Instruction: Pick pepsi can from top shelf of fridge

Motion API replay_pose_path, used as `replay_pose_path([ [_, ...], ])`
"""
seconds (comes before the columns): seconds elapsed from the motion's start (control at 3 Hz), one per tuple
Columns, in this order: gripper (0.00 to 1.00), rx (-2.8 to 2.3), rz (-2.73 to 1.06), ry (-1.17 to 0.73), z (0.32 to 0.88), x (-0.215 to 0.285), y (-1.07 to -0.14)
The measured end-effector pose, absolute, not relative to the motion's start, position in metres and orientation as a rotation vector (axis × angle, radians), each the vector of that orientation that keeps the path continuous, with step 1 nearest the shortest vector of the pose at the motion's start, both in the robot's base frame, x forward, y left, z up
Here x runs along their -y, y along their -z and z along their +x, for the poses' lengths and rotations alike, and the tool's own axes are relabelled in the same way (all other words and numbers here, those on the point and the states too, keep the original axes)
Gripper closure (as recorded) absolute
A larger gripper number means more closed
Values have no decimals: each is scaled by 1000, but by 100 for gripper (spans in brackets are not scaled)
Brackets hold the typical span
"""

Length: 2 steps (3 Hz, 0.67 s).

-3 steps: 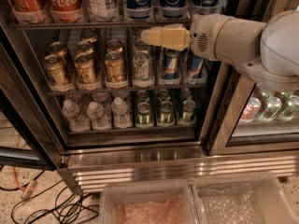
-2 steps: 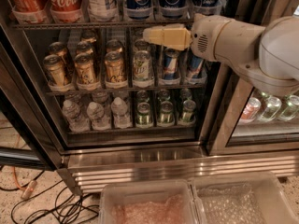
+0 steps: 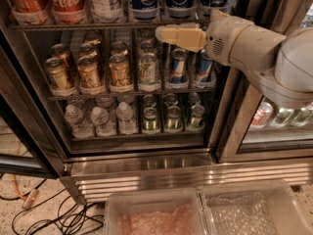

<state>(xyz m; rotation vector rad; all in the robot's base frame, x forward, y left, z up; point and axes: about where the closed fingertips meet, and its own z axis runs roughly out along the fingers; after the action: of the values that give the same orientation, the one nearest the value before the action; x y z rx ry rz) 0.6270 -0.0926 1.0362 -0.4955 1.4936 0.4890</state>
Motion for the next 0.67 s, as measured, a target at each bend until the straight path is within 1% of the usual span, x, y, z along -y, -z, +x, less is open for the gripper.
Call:
replay_pose_path([
  [0.67,0,-1400,-538,-493,621,82,-1041],
])
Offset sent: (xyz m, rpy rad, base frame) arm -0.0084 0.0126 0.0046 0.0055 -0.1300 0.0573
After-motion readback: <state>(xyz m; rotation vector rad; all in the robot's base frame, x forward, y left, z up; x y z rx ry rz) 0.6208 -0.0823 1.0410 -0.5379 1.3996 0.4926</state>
